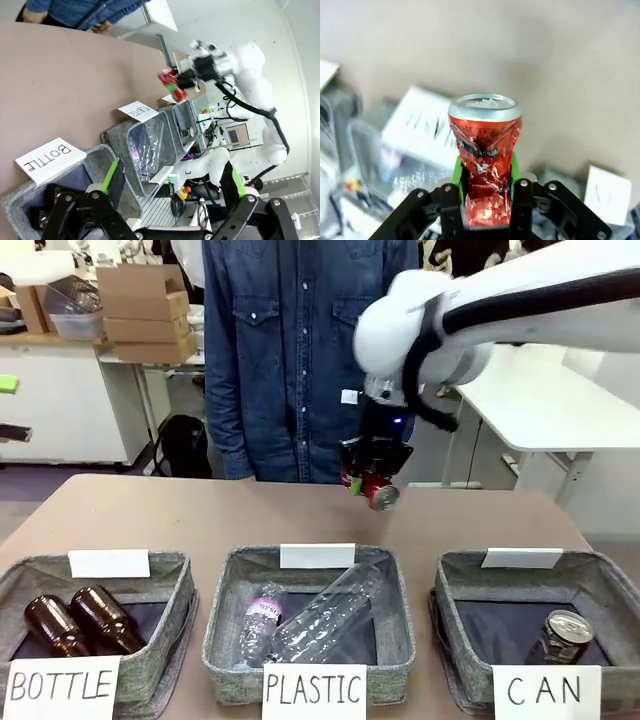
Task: Sort the can waste into the basket.
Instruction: Pick up the can waste from the table and place it in the right Fabric basket.
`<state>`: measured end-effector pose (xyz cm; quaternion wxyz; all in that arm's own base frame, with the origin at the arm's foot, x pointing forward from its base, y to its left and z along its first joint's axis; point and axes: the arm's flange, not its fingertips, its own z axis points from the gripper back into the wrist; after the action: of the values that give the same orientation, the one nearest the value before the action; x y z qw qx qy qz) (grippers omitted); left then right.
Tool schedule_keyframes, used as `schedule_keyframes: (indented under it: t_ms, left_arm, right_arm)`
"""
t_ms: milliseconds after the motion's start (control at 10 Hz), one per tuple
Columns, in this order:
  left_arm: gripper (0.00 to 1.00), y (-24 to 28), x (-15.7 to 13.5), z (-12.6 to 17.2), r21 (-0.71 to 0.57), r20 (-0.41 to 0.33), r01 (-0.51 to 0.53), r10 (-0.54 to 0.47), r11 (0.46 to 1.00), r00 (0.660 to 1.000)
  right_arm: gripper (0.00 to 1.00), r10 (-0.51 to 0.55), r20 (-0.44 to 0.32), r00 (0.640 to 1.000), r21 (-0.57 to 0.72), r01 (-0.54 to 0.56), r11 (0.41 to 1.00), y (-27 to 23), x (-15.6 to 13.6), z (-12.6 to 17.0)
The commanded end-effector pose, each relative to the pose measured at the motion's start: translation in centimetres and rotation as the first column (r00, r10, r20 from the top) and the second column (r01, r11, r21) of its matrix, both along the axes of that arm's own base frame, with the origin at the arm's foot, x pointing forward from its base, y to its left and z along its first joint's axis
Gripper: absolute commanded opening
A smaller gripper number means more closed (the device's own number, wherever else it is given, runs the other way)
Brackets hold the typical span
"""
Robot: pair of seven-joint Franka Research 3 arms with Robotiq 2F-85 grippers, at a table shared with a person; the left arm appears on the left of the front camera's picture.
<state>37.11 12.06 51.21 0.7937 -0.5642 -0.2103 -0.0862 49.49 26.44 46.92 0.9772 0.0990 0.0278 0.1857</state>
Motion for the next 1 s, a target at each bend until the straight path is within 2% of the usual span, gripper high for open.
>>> schedule_keyframes:
  t_ms: [0, 100, 200, 400, 600, 700, 900]
  left_arm:
    - [1.00, 0.1, -0.2, 0.1, -0.001, 0.014, 0.015, -0.015, 1.000, 1.000]
    - [1.00, 0.1, -0.2, 0.1, -0.001, 0.014, 0.015, -0.015, 1.000, 1.000]
    - [1.00, 0.1, -0.2, 0.1, -0.001, 0.014, 0.015, -0.015, 1.000, 1.000]
    - [1.00, 0.1, -0.2, 0.1, -0.001, 0.014, 0.015, -0.015, 1.000, 1.000]
    - [1.00, 0.1, -0.2, 0.1, -0.001, 0.014, 0.015, -0.015, 1.000, 1.000]
    - [1.00, 0.1, -0.2, 0.1, -0.001, 0.014, 0.015, -0.015, 1.000, 1.000]
    - [1.00, 0.1, -0.2, 0.1, -0.001, 0.014, 0.015, -0.015, 1.000, 1.000]
  right_arm:
    - [0.00, 0.195, -0.130, 0.972, 0.049, -0.190, 0.981, -4.4, -6.0, 1.8]
    - [0.00, 0.240, -0.183, 0.953, 0.047, -0.236, 0.971, -6.0, -8.7, 2.0]
    - [0.00, 0.346, -0.194, 0.918, 0.090, -0.335, 0.938, -8.2, -11.4, 1.8]
    - [0.00, 0.422, -0.181, 0.888, 0.181, -0.392, 0.902, -13.6, -15.5, 0.2]
    - [0.00, 0.361, -0.144, 0.922, 0.236, -0.322, 0.917, -16.2, -16.9, -0.9]
    - [0.00, 0.335, -0.130, 0.933, 0.242, -0.298, 0.923, -16.3, -16.7, -1.0]
    - [0.00, 0.339, -0.129, 0.932, 0.254, -0.299, 0.920, -16.3, -15.5, -1.0]
